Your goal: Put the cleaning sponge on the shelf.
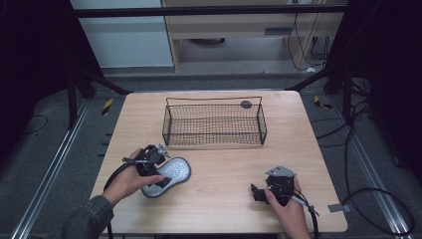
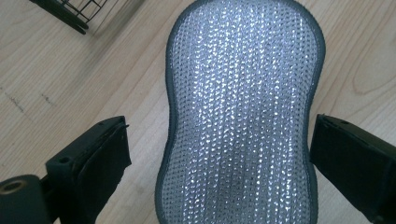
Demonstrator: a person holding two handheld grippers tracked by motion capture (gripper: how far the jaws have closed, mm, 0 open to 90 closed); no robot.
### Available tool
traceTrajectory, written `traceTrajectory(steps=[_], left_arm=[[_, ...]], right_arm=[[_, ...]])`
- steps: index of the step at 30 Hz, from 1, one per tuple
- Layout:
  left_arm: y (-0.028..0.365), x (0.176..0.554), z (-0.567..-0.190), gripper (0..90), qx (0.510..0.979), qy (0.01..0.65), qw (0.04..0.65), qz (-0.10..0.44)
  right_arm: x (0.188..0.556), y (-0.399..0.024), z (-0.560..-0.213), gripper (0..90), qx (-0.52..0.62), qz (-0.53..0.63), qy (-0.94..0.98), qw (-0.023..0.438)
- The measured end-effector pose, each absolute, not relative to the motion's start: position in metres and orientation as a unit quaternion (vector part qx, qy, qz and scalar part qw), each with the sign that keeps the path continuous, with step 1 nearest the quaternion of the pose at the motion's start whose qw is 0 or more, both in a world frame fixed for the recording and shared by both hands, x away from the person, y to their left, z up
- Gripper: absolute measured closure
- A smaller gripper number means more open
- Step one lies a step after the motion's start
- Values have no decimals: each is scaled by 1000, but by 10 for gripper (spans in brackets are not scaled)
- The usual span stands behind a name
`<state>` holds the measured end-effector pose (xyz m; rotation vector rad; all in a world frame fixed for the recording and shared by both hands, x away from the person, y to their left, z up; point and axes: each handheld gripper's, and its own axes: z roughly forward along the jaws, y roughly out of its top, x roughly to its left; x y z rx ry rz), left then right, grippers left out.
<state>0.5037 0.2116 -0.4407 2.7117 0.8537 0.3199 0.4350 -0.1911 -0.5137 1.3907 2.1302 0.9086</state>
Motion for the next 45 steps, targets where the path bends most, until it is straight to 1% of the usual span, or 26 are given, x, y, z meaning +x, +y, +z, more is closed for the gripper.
traceTrajectory(steps=[4, 14, 23, 28, 31, 36, 45], left_arm=[[212, 506, -440, 49, 942, 290, 126, 109], [210, 511, -440, 48, 943, 290, 122, 108], [206, 518, -439, 44, 950, 276, 113, 97], [202, 519, -443, 42, 952, 273, 107, 93], [201, 519, -447, 41, 954, 268, 109, 79], [196, 517, -455, 39, 956, 263, 104, 72], [191, 517, -467, 38, 957, 264, 97, 67]], right_arm=[[435, -191, -514, 4, 501, 328, 770, 219], [435, -192, -514, 4, 500, 328, 771, 219], [435, -191, -514, 4, 501, 328, 771, 219], [435, -191, -514, 4, 500, 329, 771, 218], [435, -192, -514, 4, 499, 328, 772, 218], [435, -192, -514, 4, 499, 328, 772, 218], [435, -191, -514, 4, 498, 328, 773, 216]])
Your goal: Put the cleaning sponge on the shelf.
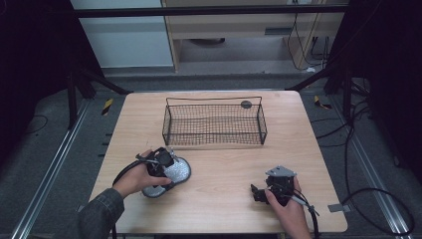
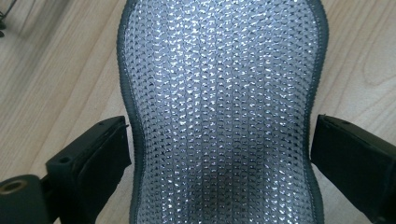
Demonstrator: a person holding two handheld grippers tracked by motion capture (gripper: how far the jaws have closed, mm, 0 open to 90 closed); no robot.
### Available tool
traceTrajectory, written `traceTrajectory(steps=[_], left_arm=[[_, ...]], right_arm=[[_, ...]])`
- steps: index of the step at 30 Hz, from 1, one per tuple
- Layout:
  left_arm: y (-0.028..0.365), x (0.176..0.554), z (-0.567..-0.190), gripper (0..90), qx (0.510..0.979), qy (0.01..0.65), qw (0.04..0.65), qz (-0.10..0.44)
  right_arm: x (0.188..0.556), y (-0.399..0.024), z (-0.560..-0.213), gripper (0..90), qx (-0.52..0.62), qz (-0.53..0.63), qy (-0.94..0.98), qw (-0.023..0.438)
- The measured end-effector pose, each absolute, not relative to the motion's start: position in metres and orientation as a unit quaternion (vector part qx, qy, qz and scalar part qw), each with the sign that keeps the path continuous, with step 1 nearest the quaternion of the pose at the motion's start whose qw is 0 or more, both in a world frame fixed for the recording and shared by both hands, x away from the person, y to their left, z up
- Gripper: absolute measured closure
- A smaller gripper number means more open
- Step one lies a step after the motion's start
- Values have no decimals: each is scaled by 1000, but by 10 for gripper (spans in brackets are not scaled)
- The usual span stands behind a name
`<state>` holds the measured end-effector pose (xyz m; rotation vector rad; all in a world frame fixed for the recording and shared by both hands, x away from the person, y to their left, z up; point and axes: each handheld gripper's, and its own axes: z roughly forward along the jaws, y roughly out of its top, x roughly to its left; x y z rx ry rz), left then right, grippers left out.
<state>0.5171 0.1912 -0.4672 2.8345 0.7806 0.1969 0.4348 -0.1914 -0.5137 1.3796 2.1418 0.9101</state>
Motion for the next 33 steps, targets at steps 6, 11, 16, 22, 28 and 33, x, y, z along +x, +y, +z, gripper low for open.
traceTrajectory(steps=[6, 11, 16, 22, 28, 33], left_arm=[[194, 521, -474, 22, 955, 274, 99, 58], [196, 524, -475, 18, 952, 283, 105, 56], [199, 527, -478, 9, 950, 290, 106, 47], [201, 528, -477, 39, 949, 292, 112, 44], [204, 526, -464, 56, 945, 290, 133, 75], [204, 521, -454, 64, 944, 281, 144, 94]], right_arm=[[435, -191, -514, 4, 498, 329, 773, 215], [434, -191, -514, 4, 494, 329, 775, 217], [434, -190, -514, 4, 496, 331, 774, 212], [434, -190, -514, 4, 494, 330, 775, 214], [434, -190, -514, 4, 494, 330, 776, 213], [434, -190, -514, 4, 494, 330, 776, 213]])
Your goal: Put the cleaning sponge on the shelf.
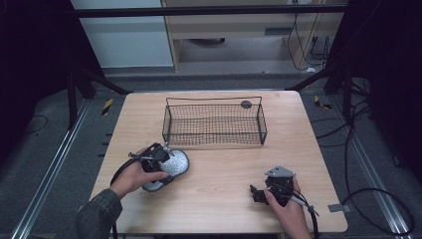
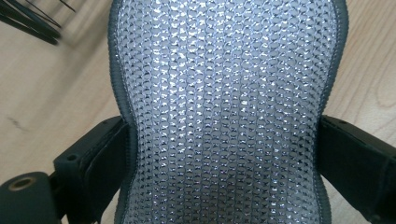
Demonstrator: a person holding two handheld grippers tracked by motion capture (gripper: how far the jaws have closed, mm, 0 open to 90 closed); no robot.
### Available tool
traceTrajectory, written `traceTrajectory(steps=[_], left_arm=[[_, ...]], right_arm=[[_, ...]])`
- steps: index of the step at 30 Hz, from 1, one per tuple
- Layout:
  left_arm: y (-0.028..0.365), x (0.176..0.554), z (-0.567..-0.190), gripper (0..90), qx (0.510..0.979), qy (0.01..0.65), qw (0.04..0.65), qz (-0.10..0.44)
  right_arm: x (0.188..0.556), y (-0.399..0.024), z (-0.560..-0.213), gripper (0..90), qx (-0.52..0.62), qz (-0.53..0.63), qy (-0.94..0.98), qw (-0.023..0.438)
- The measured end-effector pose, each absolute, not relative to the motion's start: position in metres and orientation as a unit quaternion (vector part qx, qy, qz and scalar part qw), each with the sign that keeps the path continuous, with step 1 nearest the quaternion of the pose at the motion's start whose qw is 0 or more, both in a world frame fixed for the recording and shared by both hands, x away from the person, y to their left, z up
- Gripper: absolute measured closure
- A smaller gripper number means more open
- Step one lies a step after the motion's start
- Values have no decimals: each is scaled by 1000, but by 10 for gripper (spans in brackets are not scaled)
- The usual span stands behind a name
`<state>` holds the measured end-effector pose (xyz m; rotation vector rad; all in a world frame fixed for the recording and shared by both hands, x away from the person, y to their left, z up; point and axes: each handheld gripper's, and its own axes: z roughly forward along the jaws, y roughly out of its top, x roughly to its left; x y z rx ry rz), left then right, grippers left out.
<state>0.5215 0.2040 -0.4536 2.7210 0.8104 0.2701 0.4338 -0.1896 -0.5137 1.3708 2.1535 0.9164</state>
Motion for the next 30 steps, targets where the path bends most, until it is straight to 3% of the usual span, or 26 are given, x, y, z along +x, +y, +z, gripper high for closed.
traceTrajectory(steps=[18, 30], left_arm=[[196, 514, -428, 79, 946, 250, 155, 139], [201, 518, -388, 80, 938, 245, 167, 180]], right_arm=[[434, -189, -514, 4, 492, 330, 777, 213], [434, -189, -514, 4, 491, 331, 777, 213]])
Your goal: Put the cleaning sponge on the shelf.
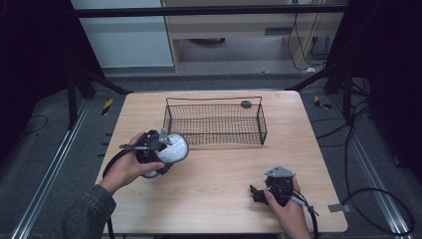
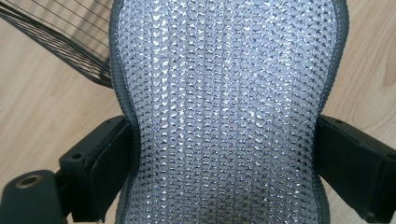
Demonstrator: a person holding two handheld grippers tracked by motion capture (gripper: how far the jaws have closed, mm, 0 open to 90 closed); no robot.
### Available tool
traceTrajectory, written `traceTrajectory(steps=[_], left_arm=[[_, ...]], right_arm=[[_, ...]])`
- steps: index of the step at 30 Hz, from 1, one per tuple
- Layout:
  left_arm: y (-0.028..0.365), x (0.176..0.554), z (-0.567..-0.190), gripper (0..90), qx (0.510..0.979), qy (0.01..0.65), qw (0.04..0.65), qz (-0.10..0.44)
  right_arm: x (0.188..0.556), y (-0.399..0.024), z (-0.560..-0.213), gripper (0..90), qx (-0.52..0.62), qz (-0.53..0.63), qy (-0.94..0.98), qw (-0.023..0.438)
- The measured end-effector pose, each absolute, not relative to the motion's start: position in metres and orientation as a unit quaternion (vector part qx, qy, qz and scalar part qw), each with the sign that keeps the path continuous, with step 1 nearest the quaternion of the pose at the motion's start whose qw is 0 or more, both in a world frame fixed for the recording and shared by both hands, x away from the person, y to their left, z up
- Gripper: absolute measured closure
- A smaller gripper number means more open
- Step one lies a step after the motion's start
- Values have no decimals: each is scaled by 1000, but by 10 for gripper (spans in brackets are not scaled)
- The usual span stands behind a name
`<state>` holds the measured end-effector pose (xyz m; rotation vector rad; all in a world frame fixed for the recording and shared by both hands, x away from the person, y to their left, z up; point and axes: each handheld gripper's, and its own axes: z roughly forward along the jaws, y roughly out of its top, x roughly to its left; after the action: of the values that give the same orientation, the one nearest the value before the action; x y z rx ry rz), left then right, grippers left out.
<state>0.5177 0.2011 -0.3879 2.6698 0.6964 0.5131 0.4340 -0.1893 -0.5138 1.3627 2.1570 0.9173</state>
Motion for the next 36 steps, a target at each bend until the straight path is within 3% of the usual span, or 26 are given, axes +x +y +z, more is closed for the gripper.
traceTrajectory(steps=[17, 36], left_arm=[[187, 532, -348, 87, 940, 221, 150, 214], [168, 550, -344, 90, 943, 199, 129, 234]], right_arm=[[434, -189, -514, 4, 491, 330, 778, 214], [434, -189, -514, 4, 491, 330, 778, 214]])
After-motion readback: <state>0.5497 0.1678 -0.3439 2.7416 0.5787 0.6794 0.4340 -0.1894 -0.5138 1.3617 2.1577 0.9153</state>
